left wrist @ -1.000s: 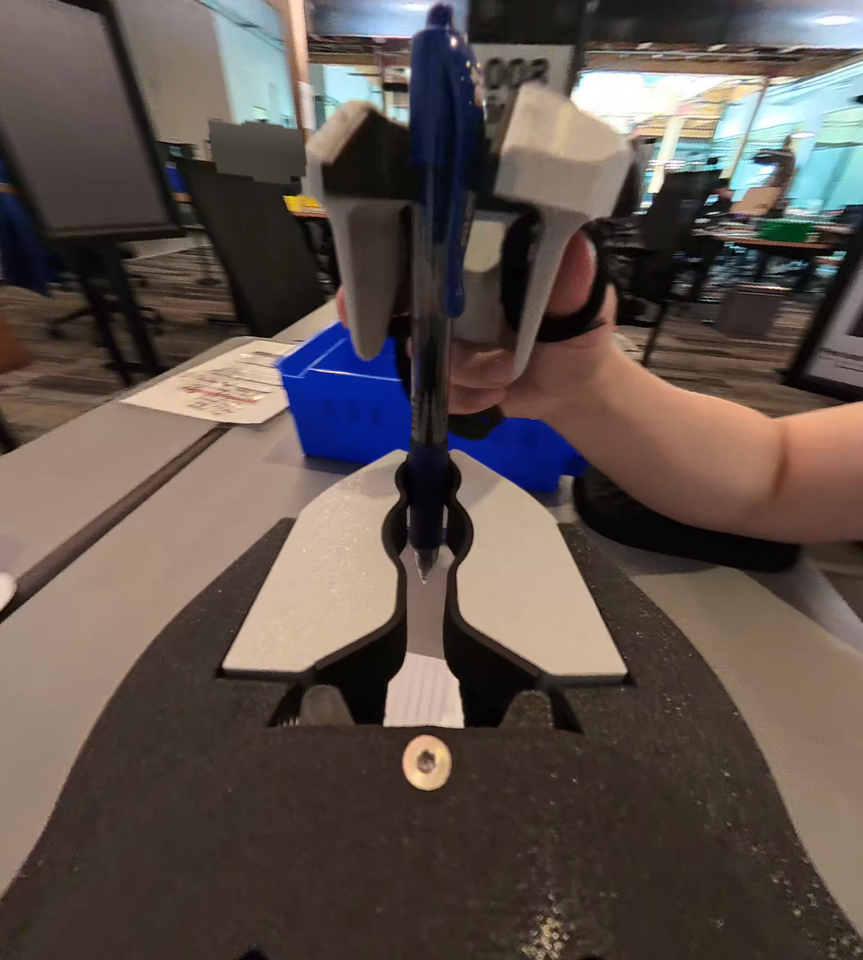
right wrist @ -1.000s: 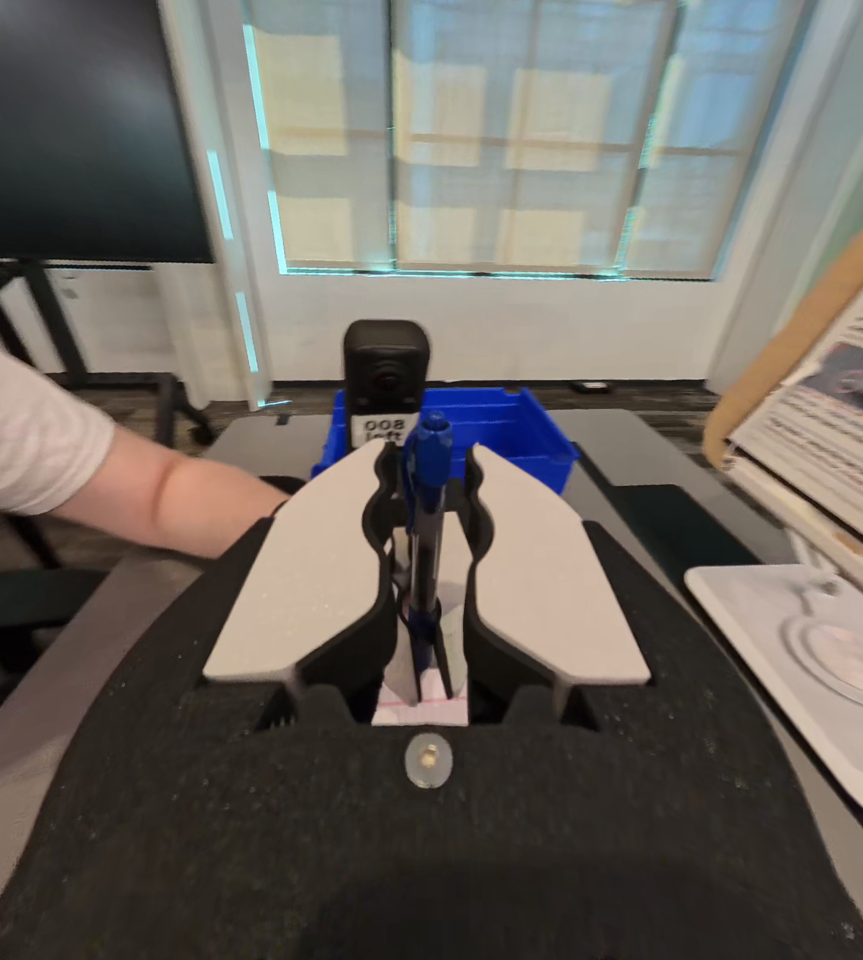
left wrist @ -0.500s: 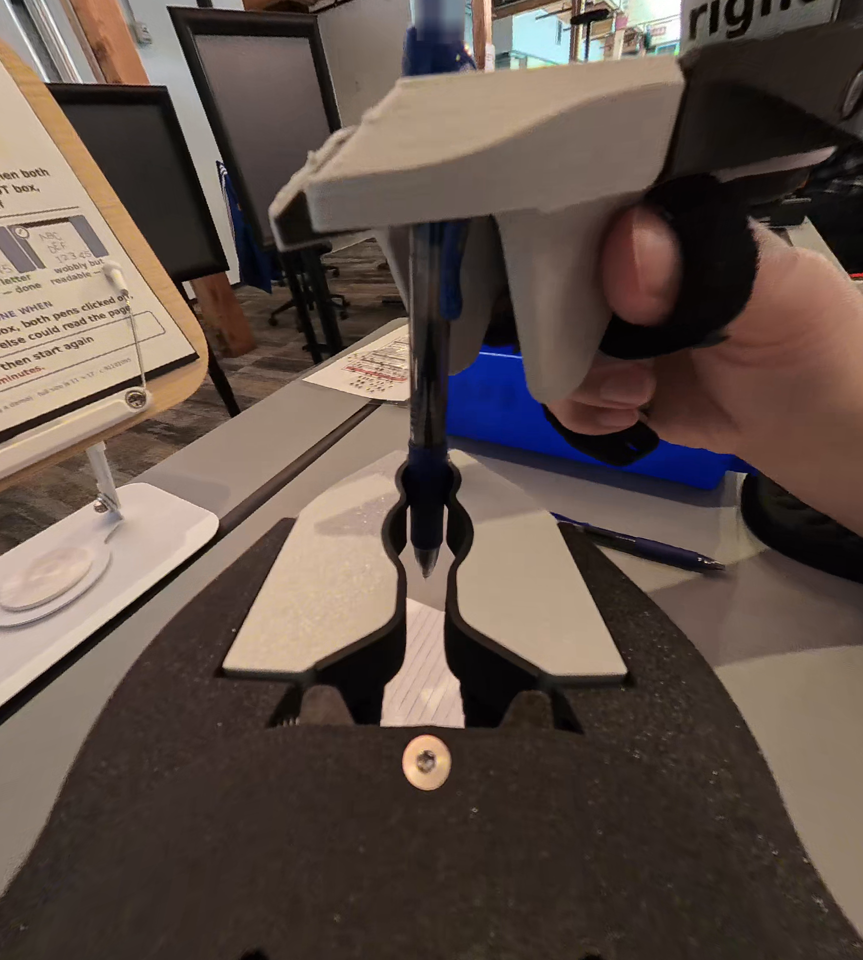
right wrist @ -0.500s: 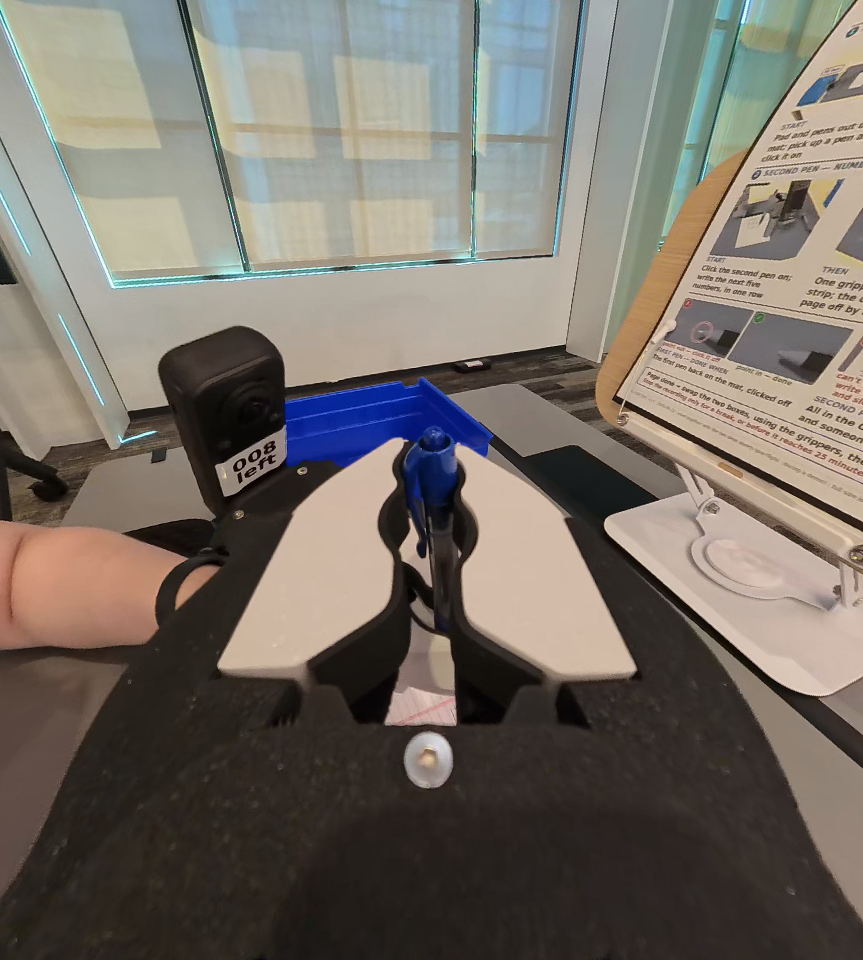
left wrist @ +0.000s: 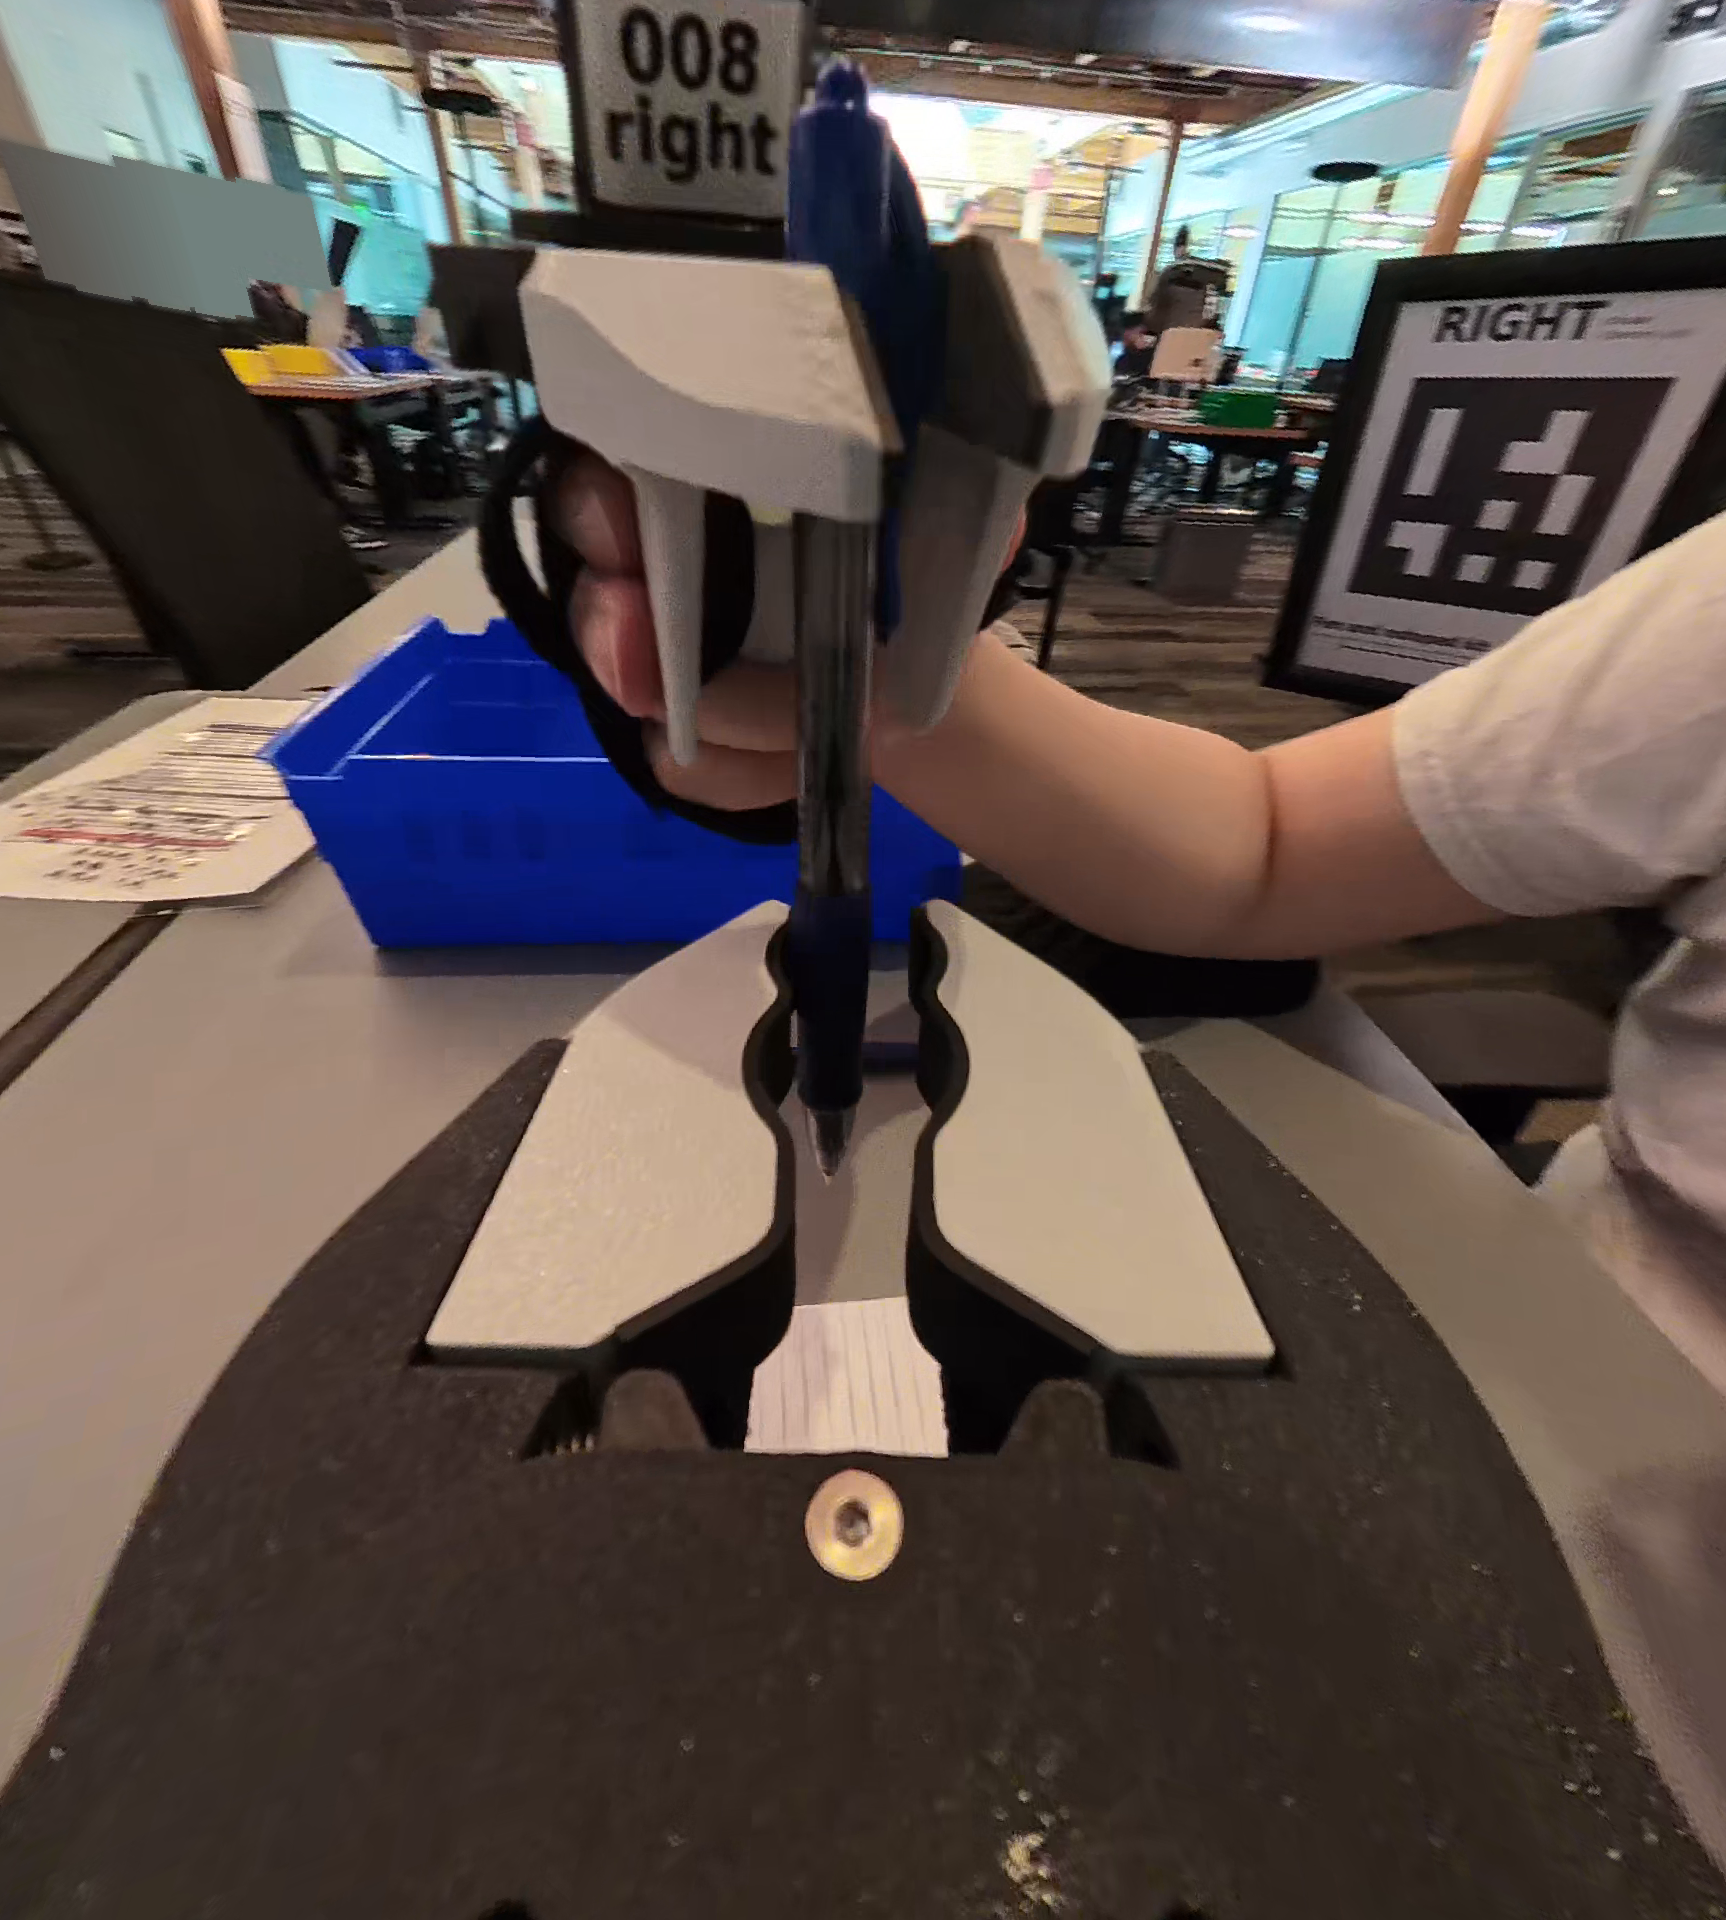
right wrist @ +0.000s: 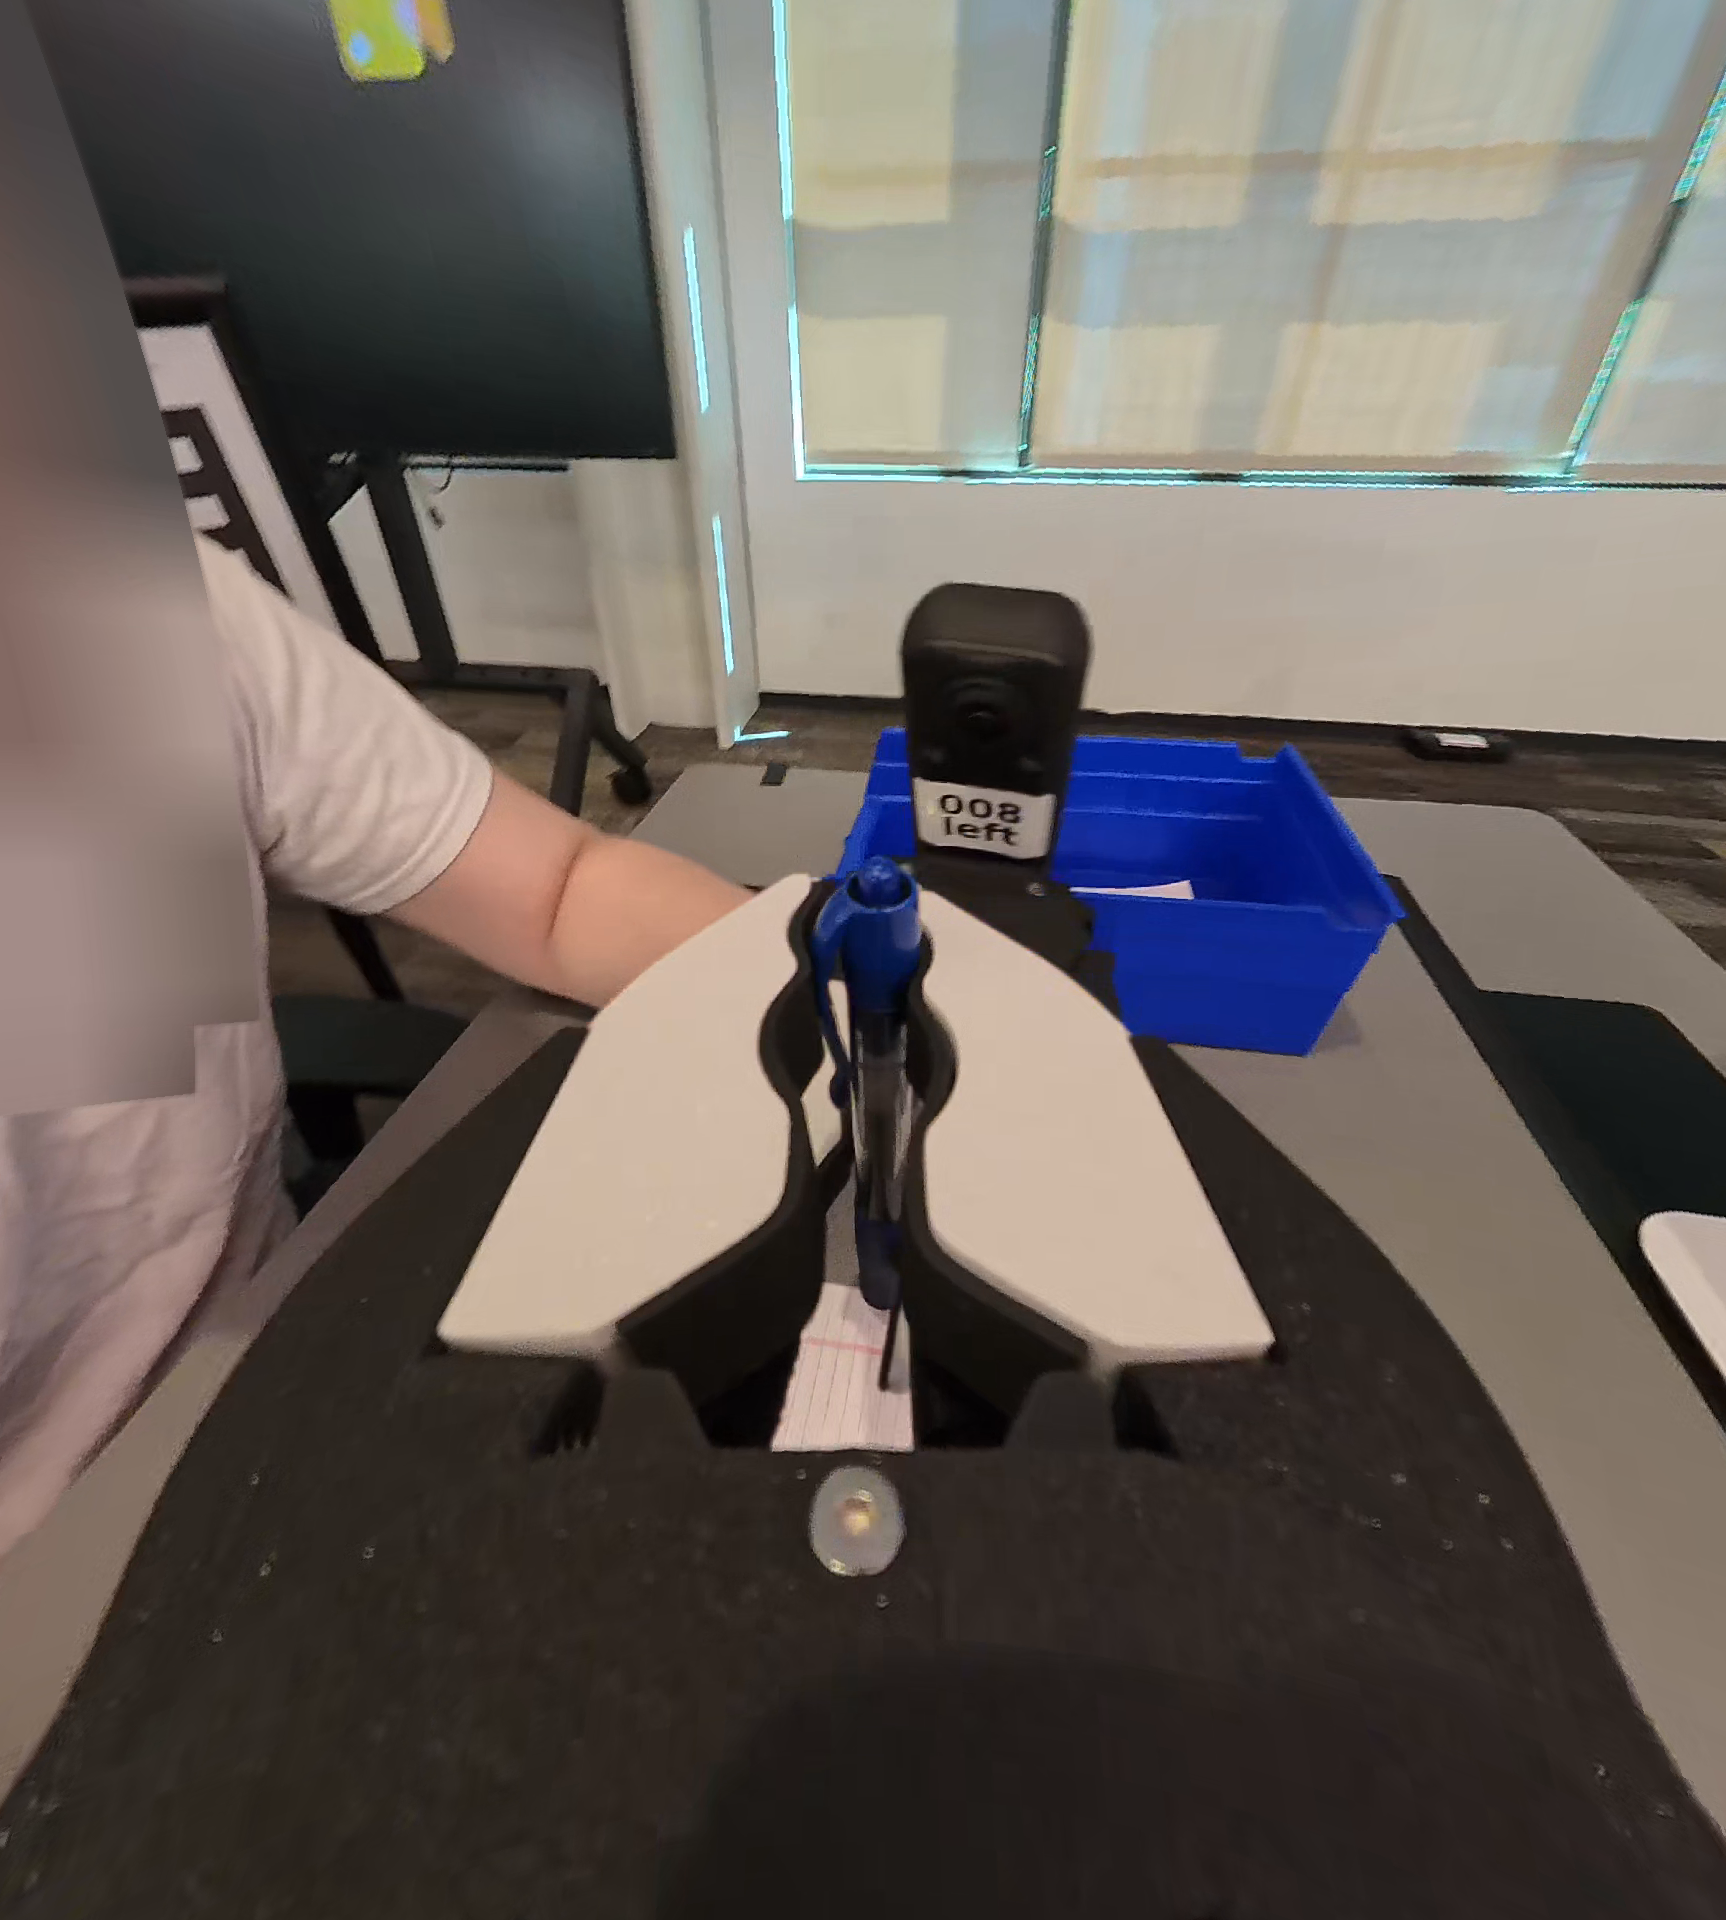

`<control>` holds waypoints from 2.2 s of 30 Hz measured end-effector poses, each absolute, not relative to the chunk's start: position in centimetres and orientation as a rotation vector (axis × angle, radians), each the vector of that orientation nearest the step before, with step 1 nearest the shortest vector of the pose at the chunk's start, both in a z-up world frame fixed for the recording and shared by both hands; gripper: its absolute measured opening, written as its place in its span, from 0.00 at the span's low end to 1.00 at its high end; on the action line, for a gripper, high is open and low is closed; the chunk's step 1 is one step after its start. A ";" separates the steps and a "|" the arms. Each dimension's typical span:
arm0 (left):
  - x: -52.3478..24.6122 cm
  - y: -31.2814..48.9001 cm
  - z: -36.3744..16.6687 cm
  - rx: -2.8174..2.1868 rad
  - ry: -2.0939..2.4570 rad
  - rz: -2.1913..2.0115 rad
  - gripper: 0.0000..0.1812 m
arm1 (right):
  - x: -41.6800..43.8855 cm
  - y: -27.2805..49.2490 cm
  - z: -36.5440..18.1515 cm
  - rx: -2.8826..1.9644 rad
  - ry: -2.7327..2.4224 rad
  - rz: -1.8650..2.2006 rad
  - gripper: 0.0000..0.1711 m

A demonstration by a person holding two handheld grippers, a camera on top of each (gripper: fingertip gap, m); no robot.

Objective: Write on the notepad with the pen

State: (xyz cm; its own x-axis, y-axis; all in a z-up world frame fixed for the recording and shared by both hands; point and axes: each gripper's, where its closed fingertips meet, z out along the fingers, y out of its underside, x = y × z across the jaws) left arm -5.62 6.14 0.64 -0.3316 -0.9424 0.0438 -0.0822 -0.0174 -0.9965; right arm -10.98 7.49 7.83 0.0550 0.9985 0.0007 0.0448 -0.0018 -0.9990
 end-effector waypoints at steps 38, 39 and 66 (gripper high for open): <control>-5.1 11.4 0.3 -1.275 1.221 -1.032 0.03 | -10.4 12.1 8.7 -1.363 -0.808 0.964 0.05; -5.1 11.5 0.3 -1.278 1.215 -1.032 0.03 | -10.4 12.2 8.7 -1.364 -0.802 0.963 0.04; -4.6 10.5 -0.5 -1.303 1.270 -1.080 0.04 | -9.6 12.5 8.5 -1.346 -0.765 1.070 0.04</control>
State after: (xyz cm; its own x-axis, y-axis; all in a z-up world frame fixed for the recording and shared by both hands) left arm -4.56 10.55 -0.47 0.0574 -0.9977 -0.0364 -0.1248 0.0290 -0.9918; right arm -9.64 12.49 8.51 0.3621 0.9209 -0.1440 -0.1615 -0.0902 -0.9827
